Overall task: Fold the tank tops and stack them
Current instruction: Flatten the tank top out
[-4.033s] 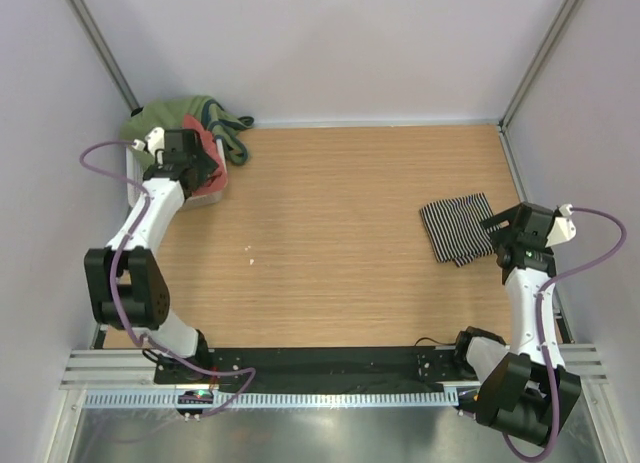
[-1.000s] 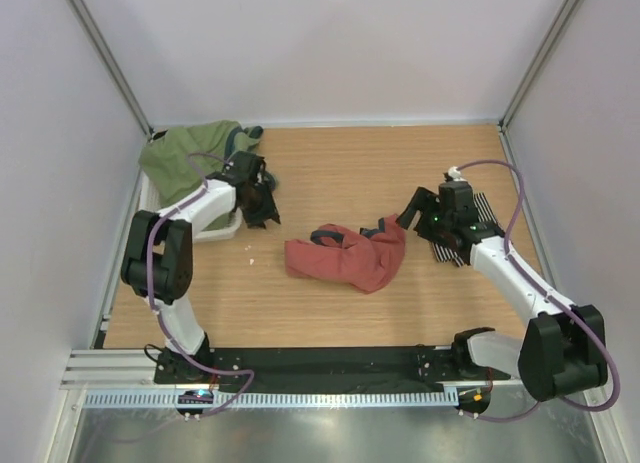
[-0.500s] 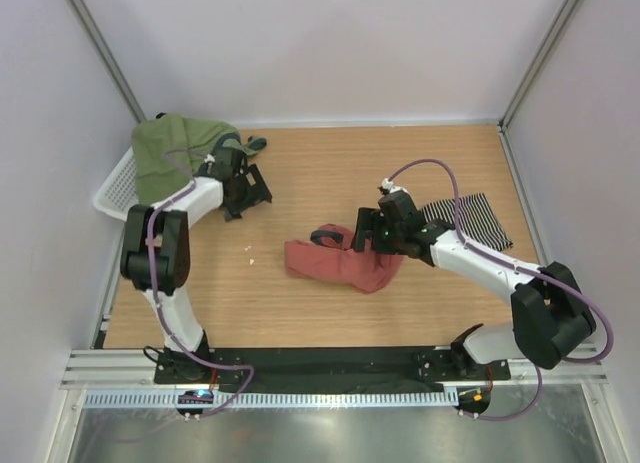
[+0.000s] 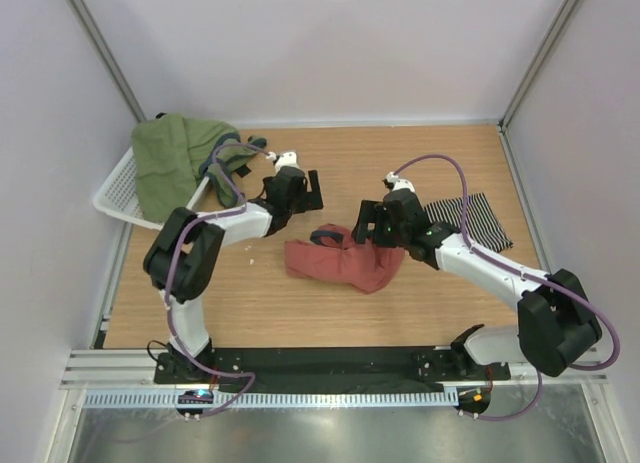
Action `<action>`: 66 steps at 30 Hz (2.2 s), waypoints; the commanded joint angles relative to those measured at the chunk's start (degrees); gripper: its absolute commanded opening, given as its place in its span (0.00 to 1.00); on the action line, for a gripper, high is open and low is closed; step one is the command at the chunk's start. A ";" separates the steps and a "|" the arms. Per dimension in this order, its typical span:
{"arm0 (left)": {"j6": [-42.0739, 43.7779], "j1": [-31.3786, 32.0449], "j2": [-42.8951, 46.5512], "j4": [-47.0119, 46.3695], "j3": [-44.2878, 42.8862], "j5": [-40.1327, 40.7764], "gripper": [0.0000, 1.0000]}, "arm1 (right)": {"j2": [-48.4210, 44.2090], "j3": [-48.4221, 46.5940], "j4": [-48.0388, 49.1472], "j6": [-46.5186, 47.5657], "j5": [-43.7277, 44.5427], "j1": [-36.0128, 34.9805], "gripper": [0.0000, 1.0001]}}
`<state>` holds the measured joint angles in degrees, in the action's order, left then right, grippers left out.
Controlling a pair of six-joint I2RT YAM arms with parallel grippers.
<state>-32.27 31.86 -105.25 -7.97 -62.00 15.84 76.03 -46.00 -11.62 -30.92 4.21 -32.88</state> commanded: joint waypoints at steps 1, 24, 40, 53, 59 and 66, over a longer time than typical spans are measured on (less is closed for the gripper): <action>6.78 -0.48 -6.01 -6.45 -6.37 -1.58 1.00 | -2.72 -0.06 1.77 0.86 1.42 -0.16 0.90; -5.52 12.69 9.10 -8.64 15.76 -1.96 1.00 | -6.16 7.33 3.09 -1.34 -9.91 -0.43 0.75; -9.21 25.26 20.87 2.95 20.42 3.84 0.50 | -11.69 11.19 1.78 -2.74 -14.31 -1.39 0.01; -11.06 26.15 39.15 17.97 24.55 10.53 0.00 | -30.84 19.90 -17.99 -12.59 -0.73 -5.00 0.01; -10.97 26.15 48.73 20.54 27.36 9.75 0.00 | -33.66 18.32 -21.08 -15.49 6.59 -5.08 0.06; -13.86 26.06 57.78 26.41 25.45 15.26 0.00 | -32.27 16.47 -17.12 -13.12 7.39 -5.08 0.05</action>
<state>-43.75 58.11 -50.57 14.85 -34.06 25.76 42.78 -26.20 -30.96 -44.80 8.62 -37.82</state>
